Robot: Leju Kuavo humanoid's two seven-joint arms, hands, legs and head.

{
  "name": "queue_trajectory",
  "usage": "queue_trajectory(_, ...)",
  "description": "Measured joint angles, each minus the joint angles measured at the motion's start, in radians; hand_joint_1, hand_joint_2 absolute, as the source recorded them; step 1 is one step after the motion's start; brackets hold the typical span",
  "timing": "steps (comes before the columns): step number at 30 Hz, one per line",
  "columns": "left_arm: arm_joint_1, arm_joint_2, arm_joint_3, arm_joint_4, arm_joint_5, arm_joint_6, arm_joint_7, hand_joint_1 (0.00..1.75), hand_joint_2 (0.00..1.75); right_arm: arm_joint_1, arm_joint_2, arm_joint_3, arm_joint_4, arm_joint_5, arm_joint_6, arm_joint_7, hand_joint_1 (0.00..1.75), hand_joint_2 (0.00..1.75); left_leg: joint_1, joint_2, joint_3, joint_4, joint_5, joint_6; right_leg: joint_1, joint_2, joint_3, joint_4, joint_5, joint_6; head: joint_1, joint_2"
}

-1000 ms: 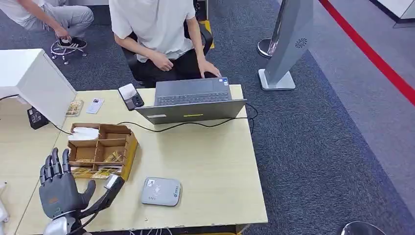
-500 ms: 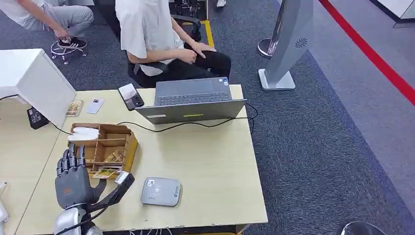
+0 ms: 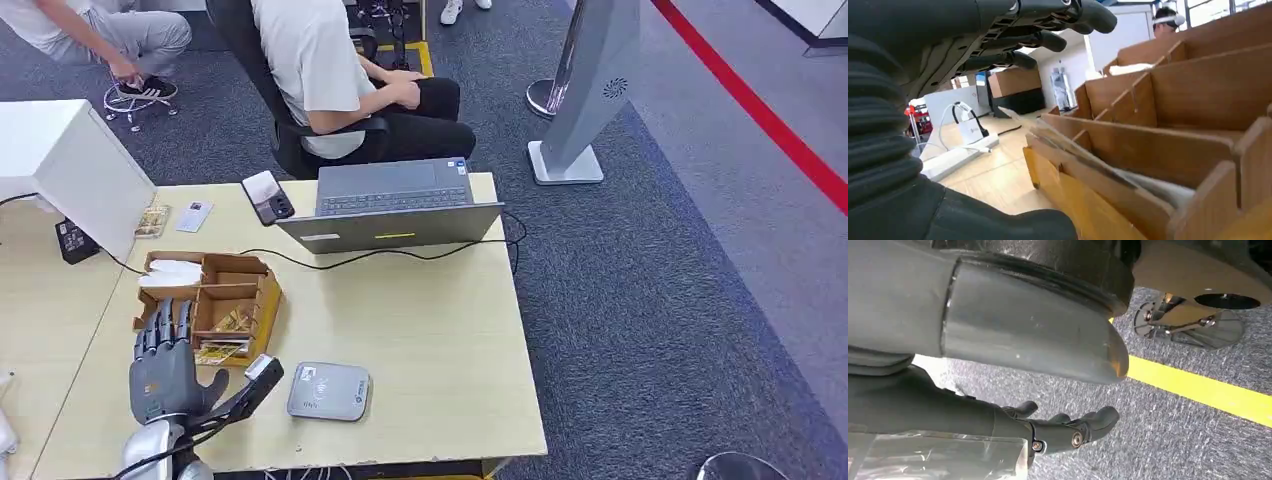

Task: Pass the card to the sensor for recognition and then transmit it.

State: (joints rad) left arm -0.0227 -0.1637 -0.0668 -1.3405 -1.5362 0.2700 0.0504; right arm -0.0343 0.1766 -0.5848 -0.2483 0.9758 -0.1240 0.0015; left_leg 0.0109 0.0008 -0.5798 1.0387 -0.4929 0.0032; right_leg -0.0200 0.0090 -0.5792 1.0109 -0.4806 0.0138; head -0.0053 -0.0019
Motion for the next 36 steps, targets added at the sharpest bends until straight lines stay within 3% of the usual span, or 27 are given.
queue_trajectory(8,0.017,-0.004,-0.011,-0.012,0.000,-0.074,0.022,0.00,1.75,-0.002,0.000,-0.030,0.000,0.019,0.010,0.000,0.00,0.00,0.000,0.000,0.000,0.000,0.000,0.000,0.000,0.000,0.000,0.000,0.000,0.000,0.000,0.000)
queue_trajectory(9,0.020,-0.006,-0.014,-0.018,0.000,-0.080,0.028,1.75,1.75,-0.002,0.000,-0.033,0.000,0.021,0.010,0.000,0.00,0.00,0.000,0.000,0.000,0.000,0.000,0.000,0.000,0.000,0.000,0.000,0.000,0.000,0.000,0.000)
queue_trajectory(12,0.025,-0.011,-0.018,-0.036,0.000,-0.095,0.032,1.75,1.75,-0.003,0.000,-0.043,0.000,0.033,0.010,0.000,0.00,0.00,0.000,0.000,0.000,0.000,0.000,0.000,0.000,0.000,0.000,0.000,0.000,0.000,0.000,0.000)
queue_trajectory(18,0.039,-0.030,-0.017,-0.052,0.000,-0.090,-0.042,1.75,1.75,-0.006,0.000,-0.068,0.000,0.055,0.013,-0.002,0.00,0.00,0.000,0.000,0.000,0.000,0.000,0.000,0.000,0.000,0.000,0.000,0.000,0.000,0.000,0.000)
queue_trajectory(36,0.039,-0.036,-0.017,-0.060,0.000,-0.087,-0.053,1.75,1.75,-0.007,0.000,-0.089,0.000,0.058,0.013,-0.002,0.00,0.00,0.000,0.000,0.000,0.000,0.000,0.000,0.000,0.000,0.000,0.000,0.000,0.000,0.000,0.000)
